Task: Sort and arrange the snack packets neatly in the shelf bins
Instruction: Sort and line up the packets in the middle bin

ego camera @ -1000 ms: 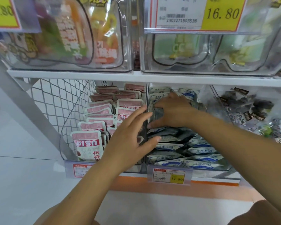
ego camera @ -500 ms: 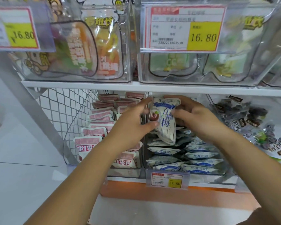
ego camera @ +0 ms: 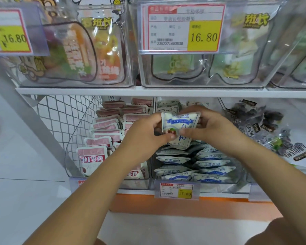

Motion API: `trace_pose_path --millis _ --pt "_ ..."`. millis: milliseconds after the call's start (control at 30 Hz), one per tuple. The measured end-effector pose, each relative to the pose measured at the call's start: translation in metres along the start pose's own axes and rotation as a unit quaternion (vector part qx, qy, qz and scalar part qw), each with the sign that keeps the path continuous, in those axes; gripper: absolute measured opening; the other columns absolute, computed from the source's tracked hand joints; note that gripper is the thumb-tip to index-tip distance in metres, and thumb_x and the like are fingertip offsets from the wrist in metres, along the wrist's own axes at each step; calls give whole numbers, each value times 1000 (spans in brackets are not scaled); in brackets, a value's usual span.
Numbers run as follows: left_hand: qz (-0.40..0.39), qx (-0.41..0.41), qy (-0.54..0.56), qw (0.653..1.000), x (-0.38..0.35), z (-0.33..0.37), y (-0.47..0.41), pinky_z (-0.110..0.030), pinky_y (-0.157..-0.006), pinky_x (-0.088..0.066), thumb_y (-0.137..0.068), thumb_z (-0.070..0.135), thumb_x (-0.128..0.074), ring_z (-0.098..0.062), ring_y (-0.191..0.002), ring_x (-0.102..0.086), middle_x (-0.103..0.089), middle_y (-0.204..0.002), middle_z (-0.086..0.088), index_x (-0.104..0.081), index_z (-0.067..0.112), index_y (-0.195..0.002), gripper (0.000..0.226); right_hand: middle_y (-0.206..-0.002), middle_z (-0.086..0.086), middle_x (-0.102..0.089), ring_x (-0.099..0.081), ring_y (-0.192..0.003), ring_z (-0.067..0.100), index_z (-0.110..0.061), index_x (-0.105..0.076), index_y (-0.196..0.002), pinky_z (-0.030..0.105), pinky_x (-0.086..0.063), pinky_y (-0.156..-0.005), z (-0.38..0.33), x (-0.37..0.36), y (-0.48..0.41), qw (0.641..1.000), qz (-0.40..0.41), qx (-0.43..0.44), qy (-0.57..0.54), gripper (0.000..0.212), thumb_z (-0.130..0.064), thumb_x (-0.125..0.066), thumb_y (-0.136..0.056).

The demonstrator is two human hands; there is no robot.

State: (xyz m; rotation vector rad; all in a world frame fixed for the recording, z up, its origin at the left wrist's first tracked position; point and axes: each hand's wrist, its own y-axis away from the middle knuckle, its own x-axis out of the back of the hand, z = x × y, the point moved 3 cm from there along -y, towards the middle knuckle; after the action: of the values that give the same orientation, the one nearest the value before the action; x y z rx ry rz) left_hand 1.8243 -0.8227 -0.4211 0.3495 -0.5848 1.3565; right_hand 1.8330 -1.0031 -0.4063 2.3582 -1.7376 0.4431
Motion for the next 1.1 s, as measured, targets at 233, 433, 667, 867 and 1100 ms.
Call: trace_pose_path --millis 233,433,667,867,1100 --pt "-91 -169 -416 889 -5 5 13 -28 -99 -23 -79 62 -62 -10 -121 -40 -54 -129 13 -38 35 -138 69 -85 -4 -76 -72 -76 16 -23 -69 -100 28 -59 -64 2 35 28 996 85 -19 2 31 -14 -79 -71" --pt "-122 -214 -463 851 -7 11 -19 -28 -88 -33 -80 54 -67 -12 -95 -59 -68 -95 14 -67 36 -112 37 -53 7 -59 -42 -36 11 -28 -67 -84 10 -33 -40 -8 39 49 993 109 21 -44 28 -8 -77 -68" --pt "-172 -87 -376 906 1 7 -47 -20 -63 -45 -82 39 -72 0 -80 -62 -68 -86 22 -73 35 -89 8 -89 -26 -69 -65 -73 1 -36 -74 -95 20 -53 -70 22 -14 35 958 32 82 274 26 -20 -80 -76" --pt "-122 -123 -335 926 3 -2 -37 -16 -65 -43 -82 38 -72 3 -76 -59 -70 -85 18 -74 33 -86 7 -96 -14 -58 -56 -86 2 -23 -69 -115 4 -37 -74 37 -41 27 952 -8 100 289 27 -16 -65 -90" --pt "-101 -175 -310 929 1 -6 -1 -24 -107 -29 -90 52 -56 -8 -125 -47 -62 -125 10 -66 27 -120 40 -103 -17 -69 -62 -84 -4 -38 -67 -111 16 -50 -76 4 -18 18 921 -134 15 365 23 -43 -60 -90"
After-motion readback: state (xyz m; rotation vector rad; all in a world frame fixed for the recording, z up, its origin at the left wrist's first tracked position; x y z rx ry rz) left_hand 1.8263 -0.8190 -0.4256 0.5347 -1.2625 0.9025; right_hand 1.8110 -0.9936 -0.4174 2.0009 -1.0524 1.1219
